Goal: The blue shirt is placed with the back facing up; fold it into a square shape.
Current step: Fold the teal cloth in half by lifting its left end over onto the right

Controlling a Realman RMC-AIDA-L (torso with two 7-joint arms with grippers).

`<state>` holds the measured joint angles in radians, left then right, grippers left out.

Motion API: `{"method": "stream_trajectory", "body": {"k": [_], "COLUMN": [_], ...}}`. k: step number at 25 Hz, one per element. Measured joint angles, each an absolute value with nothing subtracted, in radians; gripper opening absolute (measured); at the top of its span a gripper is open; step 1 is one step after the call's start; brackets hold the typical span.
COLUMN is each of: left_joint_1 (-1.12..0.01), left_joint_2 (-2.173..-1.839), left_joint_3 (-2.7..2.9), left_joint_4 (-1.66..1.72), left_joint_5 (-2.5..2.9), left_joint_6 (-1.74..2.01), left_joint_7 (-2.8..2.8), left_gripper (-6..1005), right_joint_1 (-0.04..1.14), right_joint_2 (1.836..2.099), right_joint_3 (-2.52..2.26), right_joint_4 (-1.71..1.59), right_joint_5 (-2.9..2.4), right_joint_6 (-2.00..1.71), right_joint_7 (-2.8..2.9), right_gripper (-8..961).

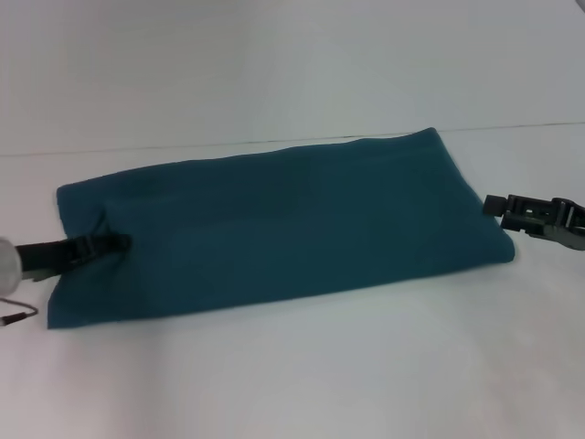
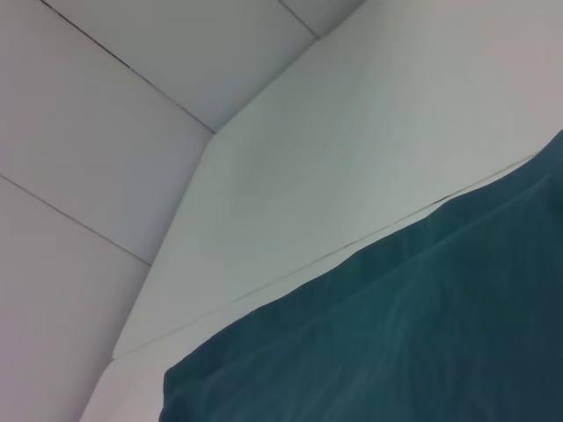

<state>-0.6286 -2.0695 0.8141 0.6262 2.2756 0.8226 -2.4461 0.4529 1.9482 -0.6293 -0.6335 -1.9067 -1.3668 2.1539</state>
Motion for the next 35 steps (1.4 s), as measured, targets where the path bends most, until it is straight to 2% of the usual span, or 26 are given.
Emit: {"method": "stream_trajectory", "body": {"k": [6, 11, 14, 19, 30, 35], "left_joint_1": [-0.657, -0.686, -0.694, -0.696, -0.662, -0.614], "left_joint_2": [-2.084, -2.077, -2.072, -2.073, -2.085, -2.077], "left_joint_3": [0.814, 0.829, 0.838, 0.838, 0.837, 0.831], "left_joint_4": [0.653, 0.645, 0.637, 0.638, 0.739, 0.829], "left_joint_5": [2.270, 2.281, 2.282, 2.283, 2.274, 2.273], "left_joint_6": [0.895, 0.903, 0.906, 0.914, 1.013, 1.086], "left_joint_7": [-2.448, -2.452, -2.454, -2.453, -2.421, -2.419], "left_gripper": [873, 872, 674, 435, 40, 40], "right_joint_1": [0.453, 0.450, 0.449, 0.449, 0.446, 0.445], "right_joint_2": [1.948, 1.949, 1.950, 1.950, 1.952, 1.953], "right_joint_3": [-0.626, -0.624, -0.623, -0.623, -0.623, -0.623], "right_joint_4": [-0.633, -0.633, -0.633, -0.633, -0.634, -0.633], "right_joint_5": [-1.907, -1.906, -1.906, -1.906, -1.907, -1.906], "right_joint_6": [-1.369, -1.374, -1.376, -1.376, -1.379, -1.382], "right_joint_7": [2.149, 2.141, 2.140, 2.138, 2.138, 2.140], "right_gripper": [703, 703, 703, 703, 703, 703]}}
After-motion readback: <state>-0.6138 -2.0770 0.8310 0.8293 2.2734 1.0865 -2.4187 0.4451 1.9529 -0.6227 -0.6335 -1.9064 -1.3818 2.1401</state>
